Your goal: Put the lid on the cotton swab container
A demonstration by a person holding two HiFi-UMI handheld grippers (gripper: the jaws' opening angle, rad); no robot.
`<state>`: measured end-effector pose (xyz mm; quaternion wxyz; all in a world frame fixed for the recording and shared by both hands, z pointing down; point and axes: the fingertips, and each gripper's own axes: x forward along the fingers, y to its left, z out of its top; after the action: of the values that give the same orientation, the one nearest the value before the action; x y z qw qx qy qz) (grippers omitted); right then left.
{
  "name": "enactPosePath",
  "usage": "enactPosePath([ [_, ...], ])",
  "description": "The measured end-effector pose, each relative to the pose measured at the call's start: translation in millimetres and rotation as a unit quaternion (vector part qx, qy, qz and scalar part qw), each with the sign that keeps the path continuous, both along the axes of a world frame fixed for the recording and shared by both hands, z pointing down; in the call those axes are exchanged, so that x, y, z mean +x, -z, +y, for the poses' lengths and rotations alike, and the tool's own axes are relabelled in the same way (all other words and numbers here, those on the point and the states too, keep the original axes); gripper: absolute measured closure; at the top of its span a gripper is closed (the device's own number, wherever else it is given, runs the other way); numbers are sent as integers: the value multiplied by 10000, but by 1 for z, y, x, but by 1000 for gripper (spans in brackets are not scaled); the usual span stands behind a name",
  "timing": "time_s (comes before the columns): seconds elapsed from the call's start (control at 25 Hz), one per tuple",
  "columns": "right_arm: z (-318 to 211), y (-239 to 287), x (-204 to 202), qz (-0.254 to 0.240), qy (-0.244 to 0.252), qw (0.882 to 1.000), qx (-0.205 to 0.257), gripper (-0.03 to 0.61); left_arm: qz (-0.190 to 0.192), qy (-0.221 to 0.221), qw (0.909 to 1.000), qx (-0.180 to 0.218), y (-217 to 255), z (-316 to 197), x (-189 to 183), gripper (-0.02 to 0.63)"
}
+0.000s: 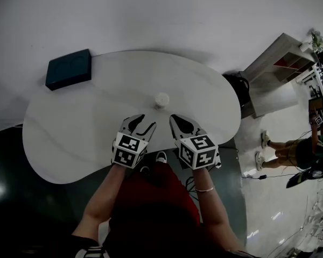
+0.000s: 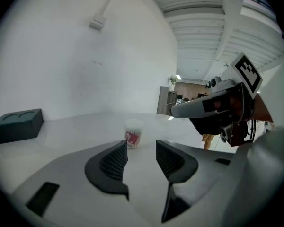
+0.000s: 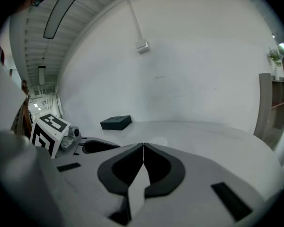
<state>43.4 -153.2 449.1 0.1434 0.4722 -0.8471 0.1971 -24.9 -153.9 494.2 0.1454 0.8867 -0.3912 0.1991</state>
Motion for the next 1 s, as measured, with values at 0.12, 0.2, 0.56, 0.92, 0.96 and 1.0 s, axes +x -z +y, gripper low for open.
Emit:
enactPosePath([
  [0.12, 13, -1, -2, -26, -114, 9999, 12, 563, -14, -2, 10000, 70, 4, 10, -7, 431],
  [0.2, 22, -1, -4, -57, -200, 9998, 31, 563, 8, 7, 10000, 98, 7, 17, -12, 446],
  [0.56, 61, -7, -9, -137, -509, 9986, -7, 563, 235, 11, 9997, 42, 17, 45, -27, 520],
  [0.92, 84, -8, -8, -327, -530, 9981, 6, 563, 386, 147, 9991, 42, 27, 58, -39, 571],
  [0.96, 85, -8, -9, -345, -528, 9980, 26, 565, 403, 162, 9990, 50, 28, 59, -40, 574],
  [1.0, 86, -7, -8, -356, -533, 9979, 44, 565, 423, 177, 9989, 57, 29, 61, -42, 577],
])
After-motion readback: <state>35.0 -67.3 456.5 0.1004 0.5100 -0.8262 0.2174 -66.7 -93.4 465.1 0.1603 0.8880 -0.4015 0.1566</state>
